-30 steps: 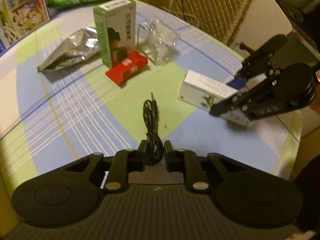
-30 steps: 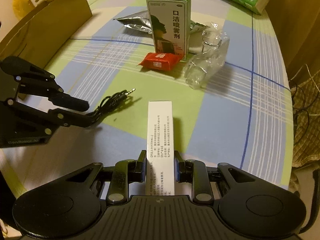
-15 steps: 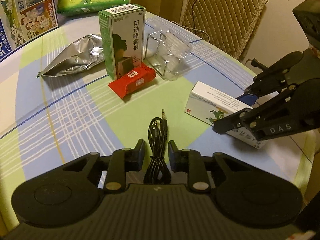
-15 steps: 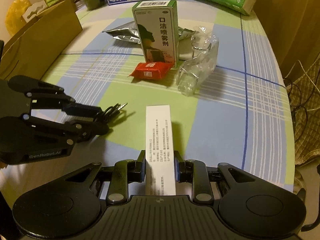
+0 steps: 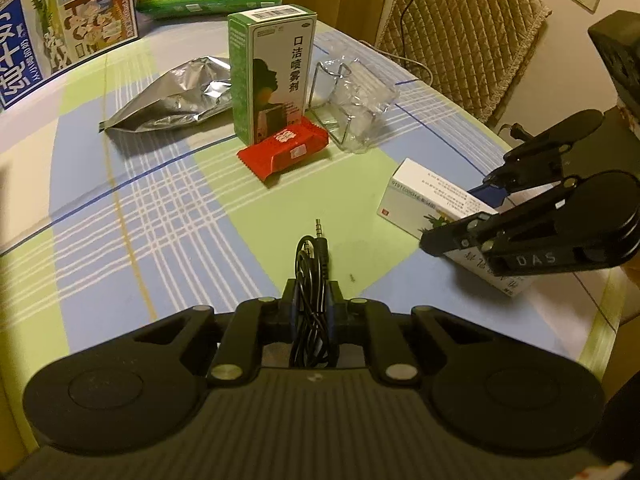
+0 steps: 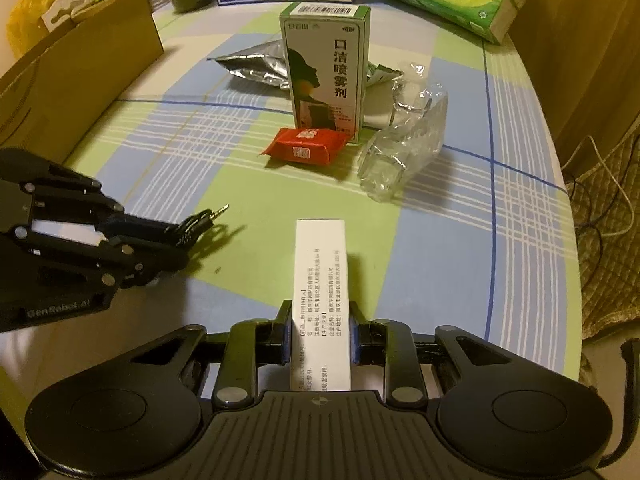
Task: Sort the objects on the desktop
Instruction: 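Carry the cable with the left tool while the right tool carries the white box to the cardboard box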
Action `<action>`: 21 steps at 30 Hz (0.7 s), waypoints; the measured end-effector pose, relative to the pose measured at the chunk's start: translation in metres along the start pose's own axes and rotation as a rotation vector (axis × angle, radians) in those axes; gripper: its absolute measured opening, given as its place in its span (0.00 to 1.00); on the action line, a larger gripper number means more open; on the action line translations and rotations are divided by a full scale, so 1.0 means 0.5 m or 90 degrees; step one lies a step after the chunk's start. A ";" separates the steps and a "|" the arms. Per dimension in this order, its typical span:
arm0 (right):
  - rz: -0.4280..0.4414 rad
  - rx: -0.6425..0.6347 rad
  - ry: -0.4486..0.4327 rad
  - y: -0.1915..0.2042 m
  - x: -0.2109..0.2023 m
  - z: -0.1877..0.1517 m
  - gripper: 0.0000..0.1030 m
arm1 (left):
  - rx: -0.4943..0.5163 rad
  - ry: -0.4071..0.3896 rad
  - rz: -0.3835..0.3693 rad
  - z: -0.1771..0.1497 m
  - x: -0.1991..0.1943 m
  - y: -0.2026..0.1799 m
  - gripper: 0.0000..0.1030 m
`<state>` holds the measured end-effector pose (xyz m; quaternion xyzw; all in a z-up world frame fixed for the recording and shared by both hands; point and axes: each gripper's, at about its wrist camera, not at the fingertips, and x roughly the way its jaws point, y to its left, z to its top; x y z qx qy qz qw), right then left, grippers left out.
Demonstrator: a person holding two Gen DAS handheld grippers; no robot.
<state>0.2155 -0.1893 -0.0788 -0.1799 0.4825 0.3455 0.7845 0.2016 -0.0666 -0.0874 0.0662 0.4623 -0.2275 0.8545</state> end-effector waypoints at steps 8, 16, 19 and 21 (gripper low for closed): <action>-0.005 0.002 -0.037 0.021 -0.070 0.016 0.22 | -0.014 -0.009 0.008 -0.003 -0.049 -0.007 0.09; 0.000 -0.009 -0.086 0.077 -0.157 0.039 0.22 | -0.023 -0.043 0.027 0.002 -0.145 -0.013 0.09; 0.003 -0.015 -0.104 0.109 -0.186 0.051 0.22 | -0.025 -0.061 0.039 0.004 -0.192 -0.011 0.09; 0.007 -0.022 -0.117 0.135 -0.206 0.061 0.22 | -0.030 -0.072 0.045 0.007 -0.223 -0.006 0.09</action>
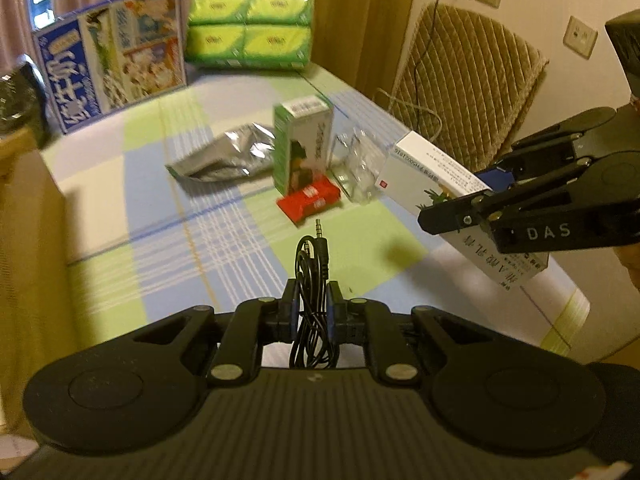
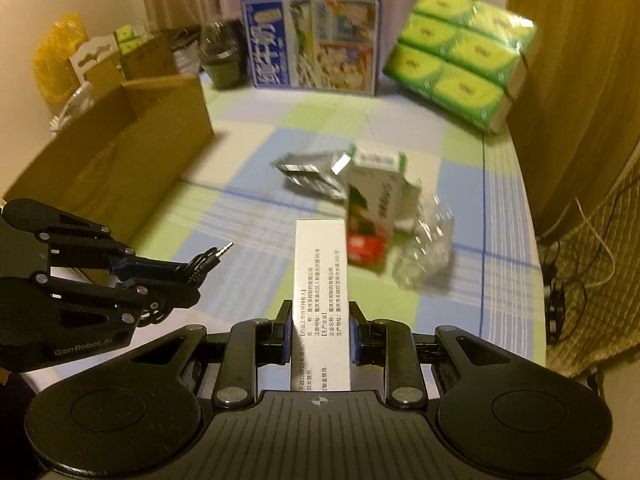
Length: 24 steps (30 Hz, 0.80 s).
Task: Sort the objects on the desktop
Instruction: 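Carry the cable with the left tool while the right tool carries the white box to the cardboard box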
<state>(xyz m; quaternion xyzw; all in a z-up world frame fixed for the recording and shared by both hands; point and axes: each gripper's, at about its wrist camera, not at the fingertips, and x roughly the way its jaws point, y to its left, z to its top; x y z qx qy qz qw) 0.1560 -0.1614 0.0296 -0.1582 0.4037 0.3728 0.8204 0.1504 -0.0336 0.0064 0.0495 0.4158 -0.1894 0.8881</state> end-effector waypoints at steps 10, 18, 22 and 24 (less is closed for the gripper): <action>0.037 -0.049 -0.048 0.140 -0.047 0.066 0.22 | -0.029 -0.049 0.049 0.003 -0.157 0.076 0.09; 0.075 -0.088 -0.074 0.261 -0.057 0.121 0.22 | -0.065 -0.070 0.087 -0.022 -0.277 0.165 0.09; 0.101 -0.104 -0.079 0.323 -0.046 0.146 0.22 | -0.090 -0.076 0.104 -0.042 -0.331 0.222 0.09; 0.113 -0.115 -0.081 0.357 -0.037 0.157 0.22 | -0.104 -0.076 0.114 -0.050 -0.353 0.251 0.09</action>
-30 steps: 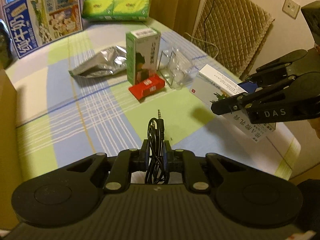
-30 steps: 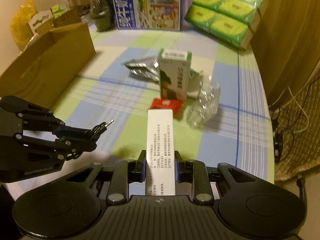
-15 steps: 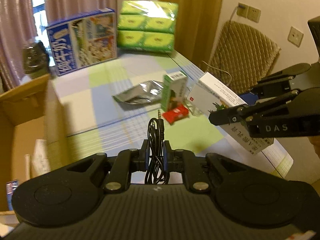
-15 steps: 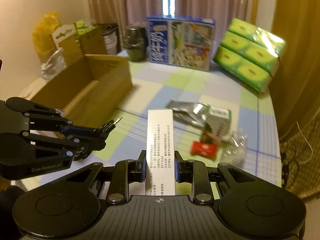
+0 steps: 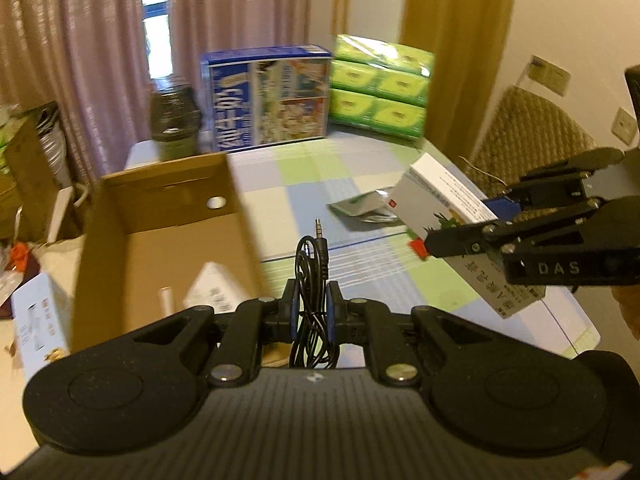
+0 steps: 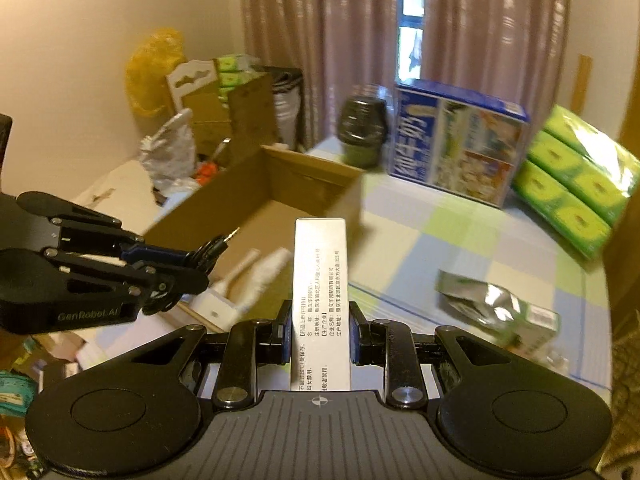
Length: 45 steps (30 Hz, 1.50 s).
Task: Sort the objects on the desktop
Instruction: 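Carry the cable with the left tool while the right tool carries the white box to the cardboard box, then lower the cable into the cardboard box and open the left tool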
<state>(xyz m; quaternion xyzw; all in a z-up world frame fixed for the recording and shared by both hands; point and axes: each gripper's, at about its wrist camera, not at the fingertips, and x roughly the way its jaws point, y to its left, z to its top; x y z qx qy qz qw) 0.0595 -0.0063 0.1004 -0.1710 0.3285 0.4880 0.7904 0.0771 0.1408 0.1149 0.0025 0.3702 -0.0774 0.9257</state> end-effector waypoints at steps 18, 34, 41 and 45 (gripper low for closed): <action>0.064 0.061 0.023 0.101 0.176 0.123 0.22 | -0.050 0.030 0.071 -0.001 -0.023 0.229 0.09; -0.001 0.154 0.057 0.076 0.320 0.143 0.22 | -0.073 0.067 0.067 -0.015 0.124 0.313 0.09; -0.002 0.174 0.057 0.065 0.347 0.149 0.22 | -0.080 0.066 0.062 -0.007 0.161 0.331 0.10; 0.005 0.186 0.056 0.057 0.355 0.152 0.22 | -0.083 0.062 0.069 -0.006 0.166 0.338 0.10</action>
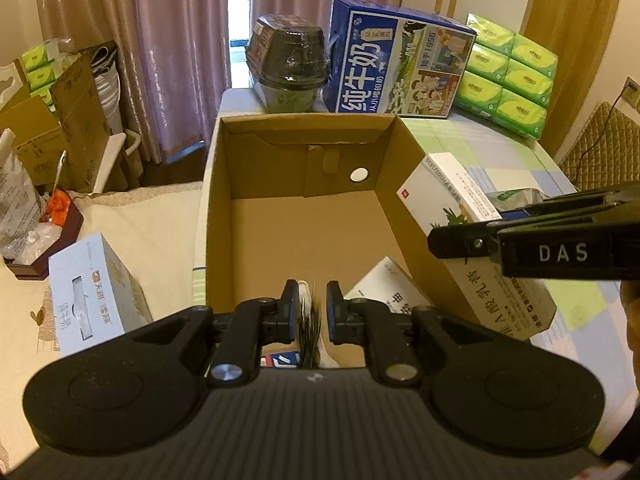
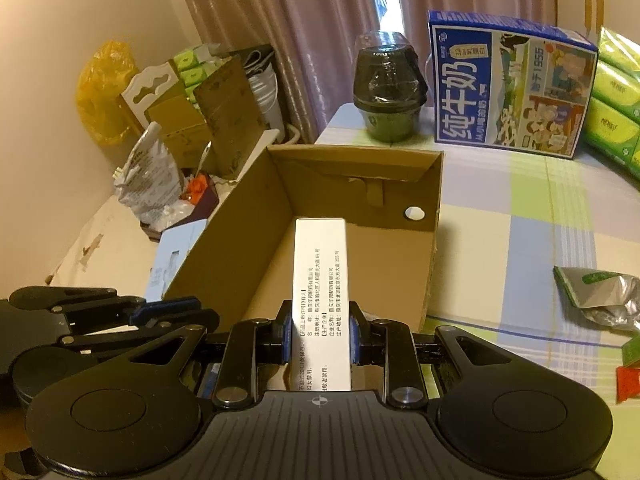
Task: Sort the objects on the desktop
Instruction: 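Lower the cable into the cardboard box and open the left tool, then drop the white medicine box into the cardboard box by opening the right tool, then move both tools back toward the green spray box and red packet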
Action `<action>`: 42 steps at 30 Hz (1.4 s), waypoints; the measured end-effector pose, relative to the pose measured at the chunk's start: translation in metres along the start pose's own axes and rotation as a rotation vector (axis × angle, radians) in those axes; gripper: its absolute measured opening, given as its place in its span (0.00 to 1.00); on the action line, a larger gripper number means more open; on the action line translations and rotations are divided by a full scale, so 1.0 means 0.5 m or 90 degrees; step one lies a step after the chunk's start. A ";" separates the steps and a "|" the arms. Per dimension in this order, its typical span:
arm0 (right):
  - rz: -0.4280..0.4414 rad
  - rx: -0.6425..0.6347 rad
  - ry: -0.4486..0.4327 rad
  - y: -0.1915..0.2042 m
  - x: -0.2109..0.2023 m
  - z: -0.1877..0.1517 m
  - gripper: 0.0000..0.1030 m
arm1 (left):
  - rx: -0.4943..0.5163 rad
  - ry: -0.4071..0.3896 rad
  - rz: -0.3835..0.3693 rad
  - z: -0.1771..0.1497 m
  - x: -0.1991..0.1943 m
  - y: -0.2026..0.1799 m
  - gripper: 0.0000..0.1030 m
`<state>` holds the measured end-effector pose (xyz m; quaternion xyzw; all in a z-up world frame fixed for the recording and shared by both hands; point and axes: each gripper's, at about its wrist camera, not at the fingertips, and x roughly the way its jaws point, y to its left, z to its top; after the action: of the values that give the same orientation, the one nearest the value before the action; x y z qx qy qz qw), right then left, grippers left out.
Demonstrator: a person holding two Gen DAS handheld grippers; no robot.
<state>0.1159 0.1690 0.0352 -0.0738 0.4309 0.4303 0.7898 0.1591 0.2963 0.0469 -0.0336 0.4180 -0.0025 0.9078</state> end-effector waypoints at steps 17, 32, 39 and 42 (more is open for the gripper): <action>0.020 0.025 -0.044 -0.035 -0.059 -0.012 0.50 | -0.012 -0.019 0.023 -0.024 -0.040 -0.005 0.27; -0.019 0.054 -0.103 -0.144 -0.259 -0.157 0.95 | -0.020 -0.088 -0.012 -0.067 -0.154 -0.118 0.88; -0.073 0.081 -0.129 -0.226 -0.363 -0.252 0.98 | 0.004 -0.126 -0.027 -0.073 -0.204 -0.218 0.99; -0.108 0.101 -0.145 -0.263 -0.412 -0.292 0.98 | 0.021 -0.135 -0.033 -0.076 -0.216 -0.269 0.99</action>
<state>0.0701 -0.1103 0.0646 0.0022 0.3632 0.3322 0.8705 0.0632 0.1635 0.1129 -0.0298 0.3185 -0.0295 0.9470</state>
